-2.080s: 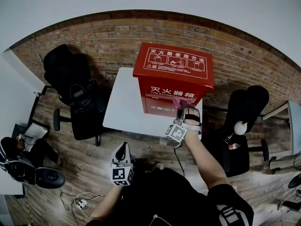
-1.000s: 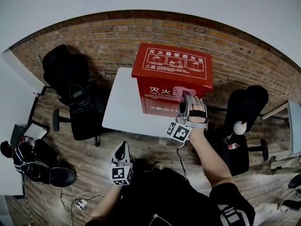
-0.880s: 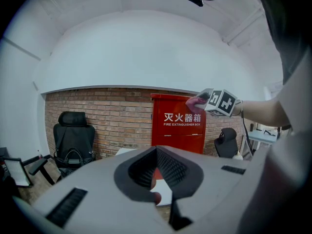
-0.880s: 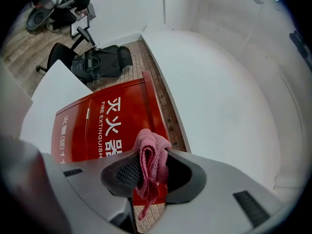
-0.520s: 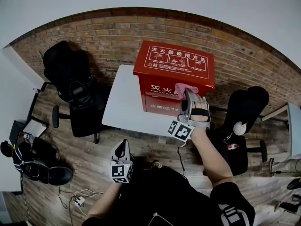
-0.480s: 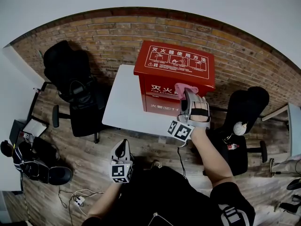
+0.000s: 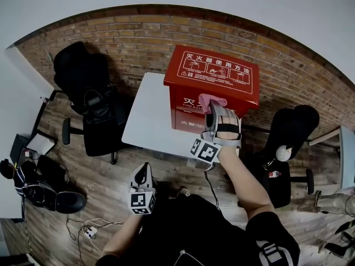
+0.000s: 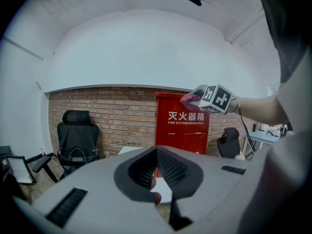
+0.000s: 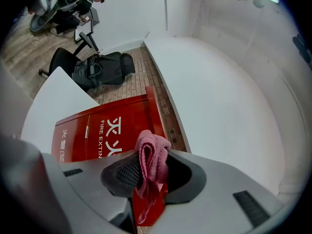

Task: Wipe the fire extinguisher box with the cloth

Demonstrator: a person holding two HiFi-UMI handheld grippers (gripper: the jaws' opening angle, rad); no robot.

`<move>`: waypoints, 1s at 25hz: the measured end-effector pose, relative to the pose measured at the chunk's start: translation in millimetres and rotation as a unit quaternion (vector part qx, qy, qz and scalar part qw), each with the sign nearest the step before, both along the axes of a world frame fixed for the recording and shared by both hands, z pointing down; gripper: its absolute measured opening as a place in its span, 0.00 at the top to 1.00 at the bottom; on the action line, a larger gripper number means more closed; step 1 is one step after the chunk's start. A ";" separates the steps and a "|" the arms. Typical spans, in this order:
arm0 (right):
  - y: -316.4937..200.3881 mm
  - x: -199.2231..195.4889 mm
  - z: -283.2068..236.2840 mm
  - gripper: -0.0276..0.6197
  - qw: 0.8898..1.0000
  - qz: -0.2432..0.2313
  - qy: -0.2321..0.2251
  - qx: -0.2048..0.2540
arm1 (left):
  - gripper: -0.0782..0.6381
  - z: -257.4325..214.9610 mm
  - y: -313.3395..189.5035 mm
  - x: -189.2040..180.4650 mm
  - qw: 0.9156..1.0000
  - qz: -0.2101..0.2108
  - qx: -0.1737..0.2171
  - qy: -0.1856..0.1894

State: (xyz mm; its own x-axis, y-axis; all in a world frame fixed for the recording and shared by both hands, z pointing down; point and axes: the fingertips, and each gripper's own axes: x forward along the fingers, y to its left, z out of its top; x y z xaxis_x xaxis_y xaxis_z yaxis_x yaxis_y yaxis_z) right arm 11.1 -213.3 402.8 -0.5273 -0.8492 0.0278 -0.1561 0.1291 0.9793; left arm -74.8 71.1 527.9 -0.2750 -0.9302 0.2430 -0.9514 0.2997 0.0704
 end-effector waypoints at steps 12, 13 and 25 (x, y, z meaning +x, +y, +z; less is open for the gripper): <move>3.5 -18.4 8.6 0.77 1.000 0.018 0.009 -0.018 | 0.86 2.6 11.4 -13.5 1.000 -0.016 0.005 0.013; 3.5 -18.2 11.1 0.77 1.000 0.018 0.011 -0.021 | 0.86 3.5 12.7 -14.7 1.000 -0.016 0.005 0.012; 4.5 -23.5 41.6 0.77 0.998 0.025 0.017 -0.061 | 0.86 7.6 25.1 -24.1 1.000 -0.023 -0.003 0.014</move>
State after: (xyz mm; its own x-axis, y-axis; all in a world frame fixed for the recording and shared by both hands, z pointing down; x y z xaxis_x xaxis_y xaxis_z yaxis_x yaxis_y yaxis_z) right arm -12.3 -208.8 444.4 -0.4809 -0.8638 0.1504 -0.1323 0.2411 0.9615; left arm -98.9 96.2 535.5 -0.3106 -0.9149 0.2577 -0.9341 0.3439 0.0953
